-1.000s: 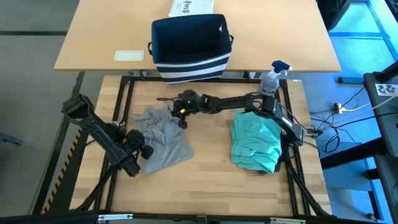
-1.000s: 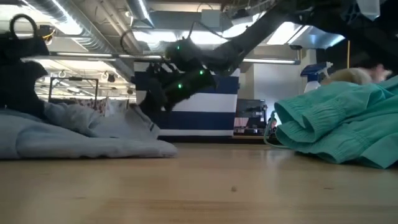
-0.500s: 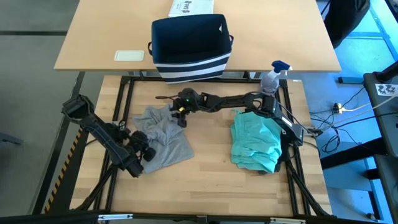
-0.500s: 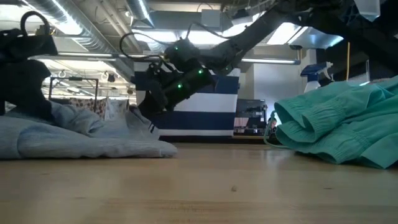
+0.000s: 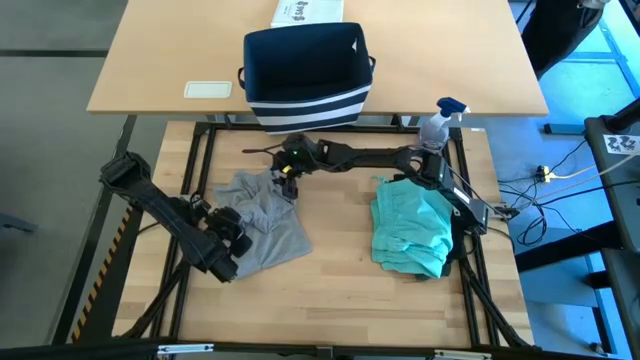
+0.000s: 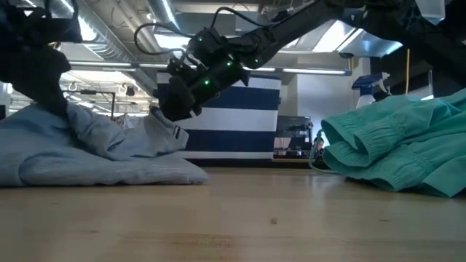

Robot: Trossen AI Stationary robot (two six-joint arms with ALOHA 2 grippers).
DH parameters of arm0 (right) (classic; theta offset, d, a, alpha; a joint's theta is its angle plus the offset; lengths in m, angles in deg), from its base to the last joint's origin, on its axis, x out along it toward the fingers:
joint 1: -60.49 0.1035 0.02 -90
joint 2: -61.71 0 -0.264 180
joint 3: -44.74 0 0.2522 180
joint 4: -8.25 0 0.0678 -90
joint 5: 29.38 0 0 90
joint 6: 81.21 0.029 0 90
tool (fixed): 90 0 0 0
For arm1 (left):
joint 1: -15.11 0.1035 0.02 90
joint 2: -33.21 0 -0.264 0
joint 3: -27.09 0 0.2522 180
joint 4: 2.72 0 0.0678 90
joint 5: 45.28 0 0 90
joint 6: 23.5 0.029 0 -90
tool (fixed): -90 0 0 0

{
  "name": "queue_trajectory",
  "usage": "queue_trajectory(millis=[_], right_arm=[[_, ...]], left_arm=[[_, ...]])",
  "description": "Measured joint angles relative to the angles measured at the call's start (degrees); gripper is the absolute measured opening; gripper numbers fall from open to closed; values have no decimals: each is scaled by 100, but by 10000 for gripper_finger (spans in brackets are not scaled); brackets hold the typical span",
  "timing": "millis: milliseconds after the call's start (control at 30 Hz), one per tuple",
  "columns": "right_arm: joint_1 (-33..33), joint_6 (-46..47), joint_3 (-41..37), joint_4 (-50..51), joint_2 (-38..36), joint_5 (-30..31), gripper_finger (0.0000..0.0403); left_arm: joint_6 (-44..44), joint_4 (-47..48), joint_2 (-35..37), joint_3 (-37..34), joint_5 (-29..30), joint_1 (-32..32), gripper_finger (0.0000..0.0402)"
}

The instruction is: Fold Laundry from Bin

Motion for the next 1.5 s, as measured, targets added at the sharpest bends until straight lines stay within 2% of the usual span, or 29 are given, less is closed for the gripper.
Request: queue_trajectory(millis=[233, 433, 600, 800, 1000, 1233, 1400, 1500], right_arm=[[1, -138, 175, 398, 0, 10, 202], [1, -272, 165, 638, 0, 505, 202], [4, -426, 46, 776, 0, 977, 202], [-1, -709, 42, 1260, 0, 1535, 202], [-13, -983, 42, 1957, 0, 2022, 202], [-2, -958, 42, 2556, 0, 1592, 202], [213, -868, 42, 2361, 0, 1696, 191], [404, -871, 42, 2030, -35, 1528, 174]], left_arm=[[727, 260, 0, 257, -162, 265, 180], [473, 1092, 0, 341, -777, 510, 203], [50, 1339, 0, 341, -1019, 753, 204], [56, 1157, 2, 341, -1055, 1090, 203], [74, 1159, 2, 286, -1421, 1346, 203], [310, 1170, 2, 280, -1390, 1363, 202], [755, 1014, 2, 280, -1276, 1363, 202], [959, 919, 2, 280, -1217, 1363, 205]])
